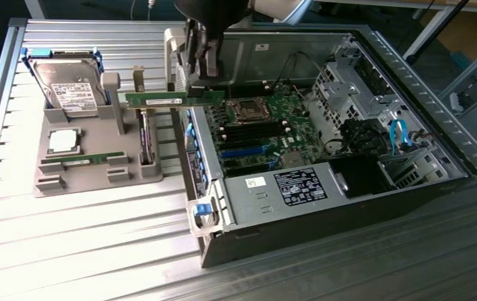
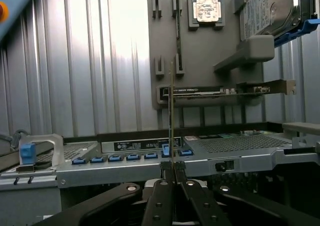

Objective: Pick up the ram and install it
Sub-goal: 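Pick up the ram and move it above insertion slot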

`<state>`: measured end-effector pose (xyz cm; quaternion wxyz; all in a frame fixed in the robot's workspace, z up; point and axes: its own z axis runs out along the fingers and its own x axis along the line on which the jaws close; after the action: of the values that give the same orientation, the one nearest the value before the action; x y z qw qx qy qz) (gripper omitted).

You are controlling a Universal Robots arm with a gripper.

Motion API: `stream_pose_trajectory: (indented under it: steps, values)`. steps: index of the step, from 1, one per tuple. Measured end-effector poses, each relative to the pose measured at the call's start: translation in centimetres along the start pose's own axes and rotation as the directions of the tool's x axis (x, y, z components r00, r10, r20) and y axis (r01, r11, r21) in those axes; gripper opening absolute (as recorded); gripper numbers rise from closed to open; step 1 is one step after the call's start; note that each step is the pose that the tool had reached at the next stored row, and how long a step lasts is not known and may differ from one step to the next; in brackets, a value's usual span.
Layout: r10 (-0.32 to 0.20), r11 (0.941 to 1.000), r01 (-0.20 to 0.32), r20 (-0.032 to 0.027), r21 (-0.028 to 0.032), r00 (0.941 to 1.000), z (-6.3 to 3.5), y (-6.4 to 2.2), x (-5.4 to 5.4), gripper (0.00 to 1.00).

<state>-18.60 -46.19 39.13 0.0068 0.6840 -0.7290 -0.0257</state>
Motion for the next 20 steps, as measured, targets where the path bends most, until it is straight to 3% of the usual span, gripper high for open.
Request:
stream_pose_trajectory:
  steps: [20]
  values:
    - [-0.003,1.0000,0.003,-0.0001,-0.0001,1.0000,-0.17,-3.79,-0.2,0.12]
